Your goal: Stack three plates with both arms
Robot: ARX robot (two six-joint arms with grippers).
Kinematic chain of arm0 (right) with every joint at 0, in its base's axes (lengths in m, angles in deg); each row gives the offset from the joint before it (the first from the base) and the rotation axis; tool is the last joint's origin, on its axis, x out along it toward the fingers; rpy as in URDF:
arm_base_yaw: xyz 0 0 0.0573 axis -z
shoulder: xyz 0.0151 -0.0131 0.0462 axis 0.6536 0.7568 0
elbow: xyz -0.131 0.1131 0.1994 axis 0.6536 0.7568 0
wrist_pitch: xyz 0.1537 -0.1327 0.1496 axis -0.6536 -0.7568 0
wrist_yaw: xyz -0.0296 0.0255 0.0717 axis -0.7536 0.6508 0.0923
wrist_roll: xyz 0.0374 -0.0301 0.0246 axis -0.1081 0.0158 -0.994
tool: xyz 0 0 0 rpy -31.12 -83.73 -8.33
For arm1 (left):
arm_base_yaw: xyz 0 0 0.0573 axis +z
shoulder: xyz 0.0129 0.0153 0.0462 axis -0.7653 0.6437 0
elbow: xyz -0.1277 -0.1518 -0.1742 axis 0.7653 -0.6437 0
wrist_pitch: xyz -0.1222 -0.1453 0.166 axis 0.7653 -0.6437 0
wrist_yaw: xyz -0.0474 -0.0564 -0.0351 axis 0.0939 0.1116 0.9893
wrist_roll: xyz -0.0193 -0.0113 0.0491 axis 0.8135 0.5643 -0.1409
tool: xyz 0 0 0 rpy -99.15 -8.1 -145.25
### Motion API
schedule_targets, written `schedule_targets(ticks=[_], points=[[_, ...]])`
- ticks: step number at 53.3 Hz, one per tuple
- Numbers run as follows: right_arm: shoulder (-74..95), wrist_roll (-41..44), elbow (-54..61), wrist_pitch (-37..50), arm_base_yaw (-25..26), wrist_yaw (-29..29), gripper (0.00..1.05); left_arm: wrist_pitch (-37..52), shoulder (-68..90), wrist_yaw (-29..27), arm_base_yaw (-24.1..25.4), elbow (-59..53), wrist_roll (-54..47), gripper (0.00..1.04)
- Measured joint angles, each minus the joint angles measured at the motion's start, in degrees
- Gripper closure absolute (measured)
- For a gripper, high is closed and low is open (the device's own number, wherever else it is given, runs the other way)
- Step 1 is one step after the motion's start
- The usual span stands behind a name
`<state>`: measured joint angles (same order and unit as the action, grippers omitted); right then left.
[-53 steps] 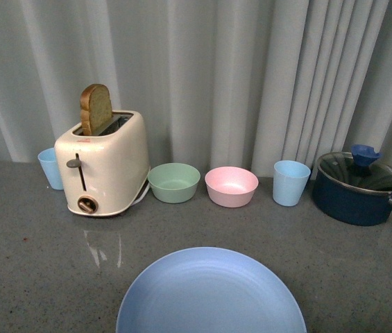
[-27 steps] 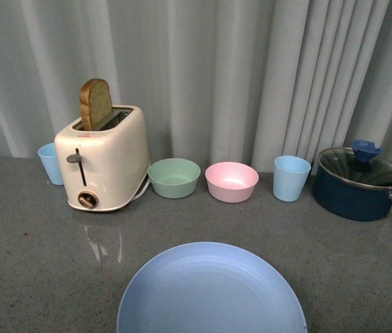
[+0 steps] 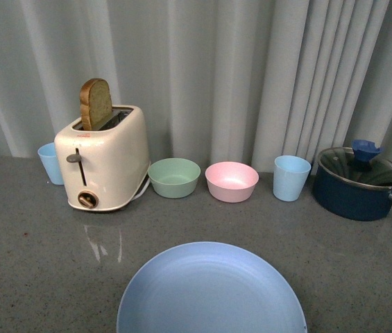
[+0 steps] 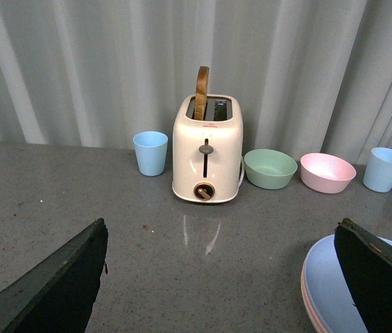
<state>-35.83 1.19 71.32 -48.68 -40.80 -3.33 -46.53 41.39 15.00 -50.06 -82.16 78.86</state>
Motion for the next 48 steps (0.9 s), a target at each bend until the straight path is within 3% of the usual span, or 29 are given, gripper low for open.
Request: schedule_targets(ticks=[14, 19, 28, 48], points=[[-4.2, 0.0, 0.0, -4.3, 0.0, 0.0, 1.02, 0.0, 0.0, 0.0, 0.0, 0.0, 0.0, 0.07], [-10.7, 0.0, 0.0, -12.7, 0.0, 0.0, 1.02, 0.0, 0.0, 0.0, 0.0, 0.0, 0.0, 0.07], [-12.9, 0.0, 0.0, -13.4, 0.0, 0.0, 1.02, 0.0, 0.0, 0.0, 0.0, 0.0, 0.0, 0.07], [-13.0, 0.0, 0.0, -13.4, 0.0, 0.0, 0.37, 0.0, 0.0, 0.0, 0.0, 0.0, 0.0, 0.07]])
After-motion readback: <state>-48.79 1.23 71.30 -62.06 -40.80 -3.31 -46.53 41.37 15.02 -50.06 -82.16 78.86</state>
